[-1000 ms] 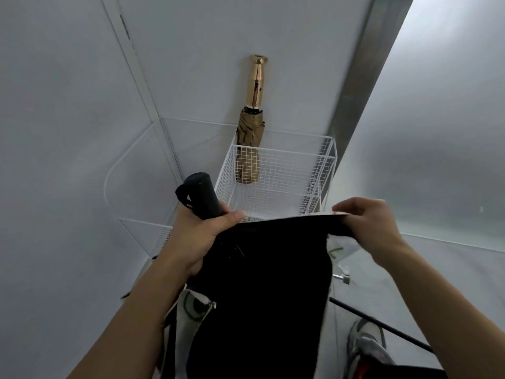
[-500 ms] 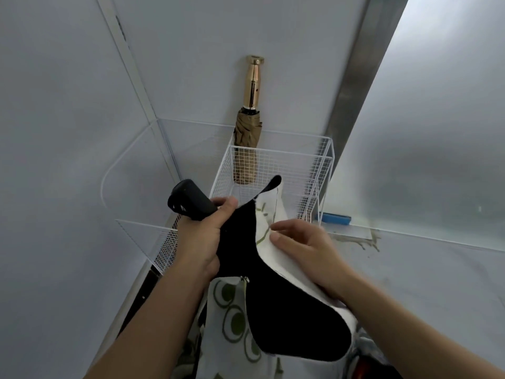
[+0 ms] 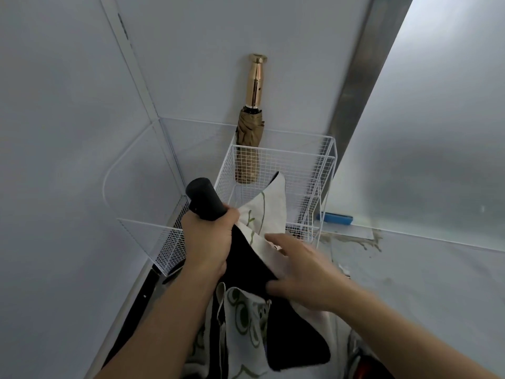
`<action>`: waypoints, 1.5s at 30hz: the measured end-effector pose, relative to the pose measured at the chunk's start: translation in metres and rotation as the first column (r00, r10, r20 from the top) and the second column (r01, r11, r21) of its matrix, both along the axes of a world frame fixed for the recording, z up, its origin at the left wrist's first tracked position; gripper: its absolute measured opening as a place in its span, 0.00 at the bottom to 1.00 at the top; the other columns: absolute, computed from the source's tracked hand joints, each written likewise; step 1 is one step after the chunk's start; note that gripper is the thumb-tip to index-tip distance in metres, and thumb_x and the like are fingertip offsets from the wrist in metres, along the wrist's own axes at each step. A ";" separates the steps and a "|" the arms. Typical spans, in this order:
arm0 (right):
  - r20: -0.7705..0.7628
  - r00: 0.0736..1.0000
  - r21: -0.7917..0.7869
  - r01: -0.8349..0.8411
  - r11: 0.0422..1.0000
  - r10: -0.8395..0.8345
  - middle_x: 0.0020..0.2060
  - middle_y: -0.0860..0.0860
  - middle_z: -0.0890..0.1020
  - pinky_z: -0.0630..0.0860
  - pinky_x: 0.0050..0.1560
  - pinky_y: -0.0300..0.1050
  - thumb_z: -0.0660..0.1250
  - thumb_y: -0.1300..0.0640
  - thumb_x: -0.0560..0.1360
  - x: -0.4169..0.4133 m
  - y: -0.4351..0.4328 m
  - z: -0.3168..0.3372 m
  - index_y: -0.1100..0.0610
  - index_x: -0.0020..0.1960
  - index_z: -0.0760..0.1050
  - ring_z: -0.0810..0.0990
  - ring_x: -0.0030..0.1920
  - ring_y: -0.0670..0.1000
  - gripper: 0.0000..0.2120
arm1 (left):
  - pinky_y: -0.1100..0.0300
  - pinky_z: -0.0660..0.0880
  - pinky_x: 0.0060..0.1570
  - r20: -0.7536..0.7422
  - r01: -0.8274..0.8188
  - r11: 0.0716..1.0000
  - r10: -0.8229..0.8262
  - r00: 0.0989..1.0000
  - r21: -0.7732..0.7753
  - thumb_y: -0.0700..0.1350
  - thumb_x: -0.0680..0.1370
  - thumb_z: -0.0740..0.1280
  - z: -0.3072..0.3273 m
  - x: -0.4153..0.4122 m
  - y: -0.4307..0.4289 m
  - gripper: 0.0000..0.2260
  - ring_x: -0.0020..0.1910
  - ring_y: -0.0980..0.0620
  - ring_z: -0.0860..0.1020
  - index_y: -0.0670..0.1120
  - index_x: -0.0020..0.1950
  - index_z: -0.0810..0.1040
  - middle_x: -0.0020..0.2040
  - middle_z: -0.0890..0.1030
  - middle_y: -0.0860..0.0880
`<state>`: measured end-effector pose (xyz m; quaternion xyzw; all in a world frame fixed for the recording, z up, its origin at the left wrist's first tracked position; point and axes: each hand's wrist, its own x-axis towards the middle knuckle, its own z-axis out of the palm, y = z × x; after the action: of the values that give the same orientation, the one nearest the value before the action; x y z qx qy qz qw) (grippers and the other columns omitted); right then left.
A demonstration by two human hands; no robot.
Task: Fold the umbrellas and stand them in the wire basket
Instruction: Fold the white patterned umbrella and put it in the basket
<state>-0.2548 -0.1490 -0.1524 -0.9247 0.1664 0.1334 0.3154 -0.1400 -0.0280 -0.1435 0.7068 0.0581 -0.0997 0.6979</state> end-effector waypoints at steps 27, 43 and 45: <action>0.399 0.869 0.370 0.139 0.918 -0.293 0.42 0.40 0.82 0.74 0.43 0.30 0.71 0.51 0.75 0.001 0.001 -0.026 0.44 0.45 0.79 0.79 0.44 0.39 0.02 | 0.54 0.81 0.33 -0.321 -0.089 0.972 0.015 0.947 -0.216 0.39 0.70 0.77 0.009 0.001 0.000 0.12 0.35 0.45 0.82 0.41 0.41 0.74 0.36 0.81 0.43; 0.533 0.808 0.152 0.199 0.968 -0.250 0.39 0.39 0.77 0.77 0.45 0.46 0.68 0.37 0.69 0.011 0.020 -0.034 0.43 0.39 0.76 0.76 0.42 0.41 0.11 | 0.51 0.80 0.38 -0.160 -0.113 0.985 0.092 0.983 -0.129 0.36 0.70 0.74 0.007 -0.010 -0.003 0.09 0.35 0.45 0.81 0.39 0.44 0.74 0.36 0.80 0.43; 0.497 0.821 0.188 0.213 0.959 -0.280 0.43 0.39 0.76 0.78 0.48 0.47 0.68 0.35 0.66 0.011 0.021 -0.032 0.41 0.41 0.74 0.75 0.46 0.41 0.12 | 0.52 0.78 0.37 -0.050 -0.099 0.993 0.095 0.994 -0.069 0.36 0.70 0.73 0.008 -0.010 -0.007 0.09 0.35 0.45 0.78 0.41 0.42 0.73 0.35 0.77 0.43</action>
<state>-0.2435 -0.1281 -0.1848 -0.8753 0.1846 -0.1525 0.4200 -0.1504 -0.0346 -0.1356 0.6753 0.1051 -0.0841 0.7251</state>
